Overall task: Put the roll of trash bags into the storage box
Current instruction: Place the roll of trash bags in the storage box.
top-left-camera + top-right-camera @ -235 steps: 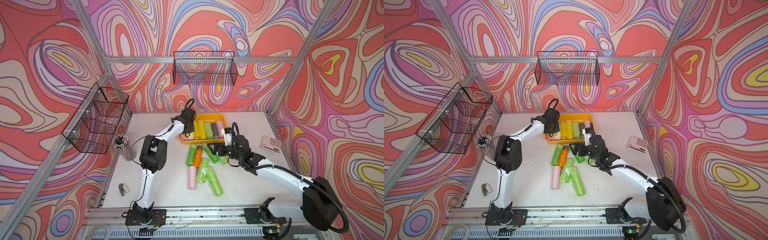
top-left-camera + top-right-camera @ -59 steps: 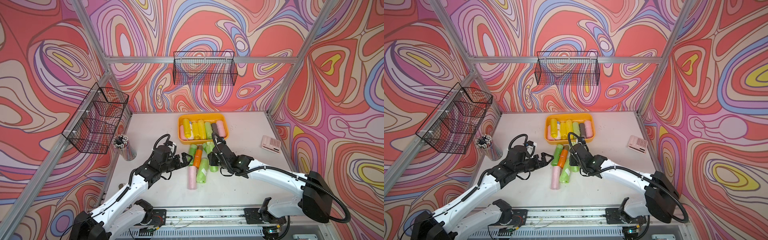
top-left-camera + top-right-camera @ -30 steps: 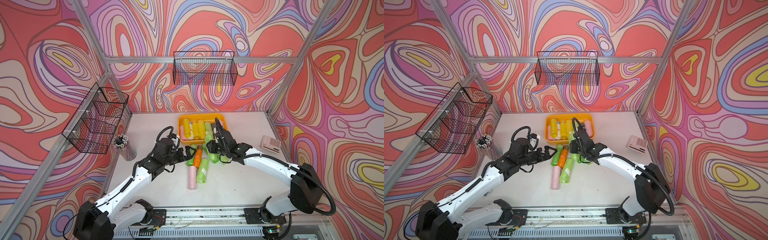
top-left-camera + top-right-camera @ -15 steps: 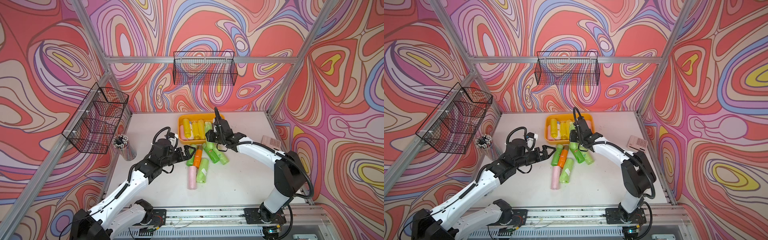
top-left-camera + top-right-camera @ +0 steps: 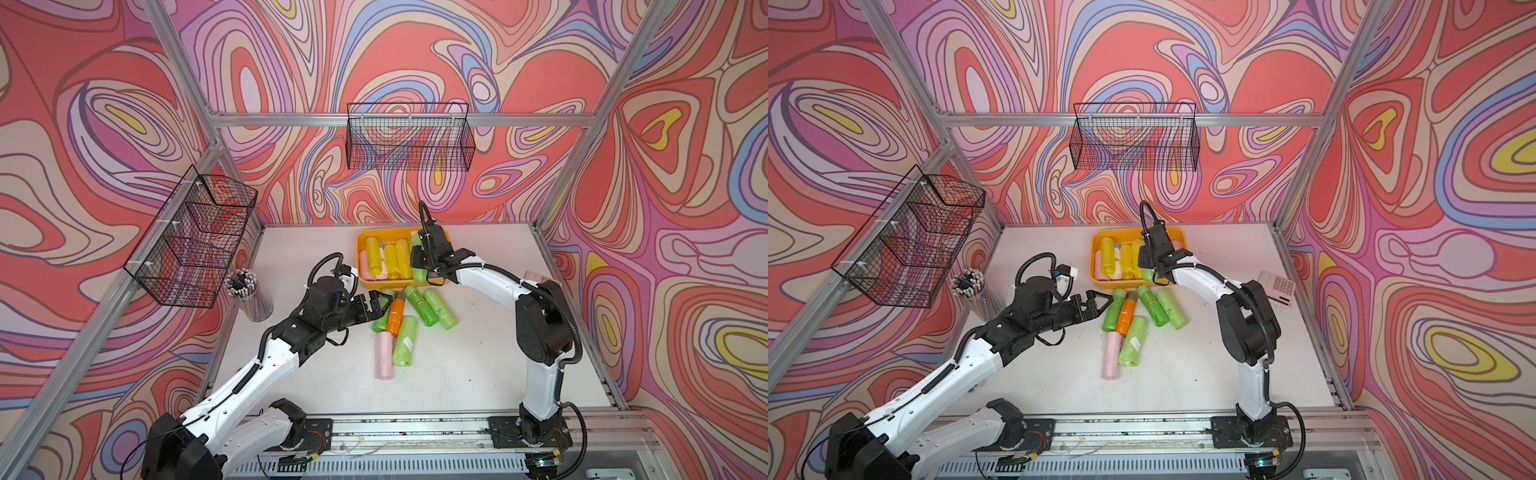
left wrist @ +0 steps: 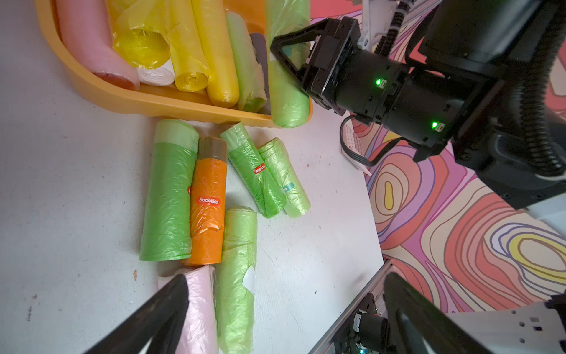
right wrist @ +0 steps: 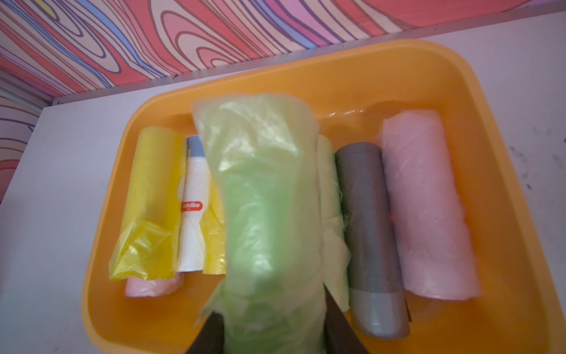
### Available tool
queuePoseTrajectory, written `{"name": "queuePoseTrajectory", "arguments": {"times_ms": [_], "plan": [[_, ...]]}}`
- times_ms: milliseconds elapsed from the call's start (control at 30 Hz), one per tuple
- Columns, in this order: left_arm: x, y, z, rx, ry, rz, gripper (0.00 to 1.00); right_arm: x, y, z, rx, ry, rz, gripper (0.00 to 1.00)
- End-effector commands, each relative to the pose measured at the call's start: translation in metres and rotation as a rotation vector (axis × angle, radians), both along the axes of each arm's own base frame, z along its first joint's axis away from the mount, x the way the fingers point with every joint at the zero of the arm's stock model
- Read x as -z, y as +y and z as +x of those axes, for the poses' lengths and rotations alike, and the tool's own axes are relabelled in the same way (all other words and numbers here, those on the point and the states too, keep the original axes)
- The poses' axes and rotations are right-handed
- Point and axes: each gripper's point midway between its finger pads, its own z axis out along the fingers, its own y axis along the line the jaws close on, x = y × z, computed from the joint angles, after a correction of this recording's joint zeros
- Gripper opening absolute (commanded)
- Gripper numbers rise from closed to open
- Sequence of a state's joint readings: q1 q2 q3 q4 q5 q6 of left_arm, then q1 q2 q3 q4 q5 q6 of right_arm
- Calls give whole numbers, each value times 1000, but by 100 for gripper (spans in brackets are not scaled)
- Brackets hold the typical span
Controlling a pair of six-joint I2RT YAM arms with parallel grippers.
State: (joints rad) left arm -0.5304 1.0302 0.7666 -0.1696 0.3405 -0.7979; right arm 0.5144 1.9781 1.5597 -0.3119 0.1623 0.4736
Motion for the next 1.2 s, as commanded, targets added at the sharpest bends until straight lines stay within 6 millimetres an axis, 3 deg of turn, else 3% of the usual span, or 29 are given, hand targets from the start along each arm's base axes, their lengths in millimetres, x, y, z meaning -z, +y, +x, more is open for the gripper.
{"name": "queuePoseTrajectory", "arguments": {"times_ms": [0, 500, 667, 1067, 1167], "plan": [[-2, -5, 2, 9, -11, -21, 100, -7, -15, 18, 43, -44, -68, 20], [6, -18, 10, 42, 29, -24, 100, 7, -51, 46, 90, -47, -159, 19], [3, -18, 9, 40, 23, -27, 100, 19, -60, 55, 105, -30, -170, 19], [2, -22, 9, 44, 25, -19, 100, 40, -60, 75, 83, -22, -168, 19], [3, -23, 10, 46, 28, -18, 100, 44, -62, 78, 90, -14, -180, 24]]}}
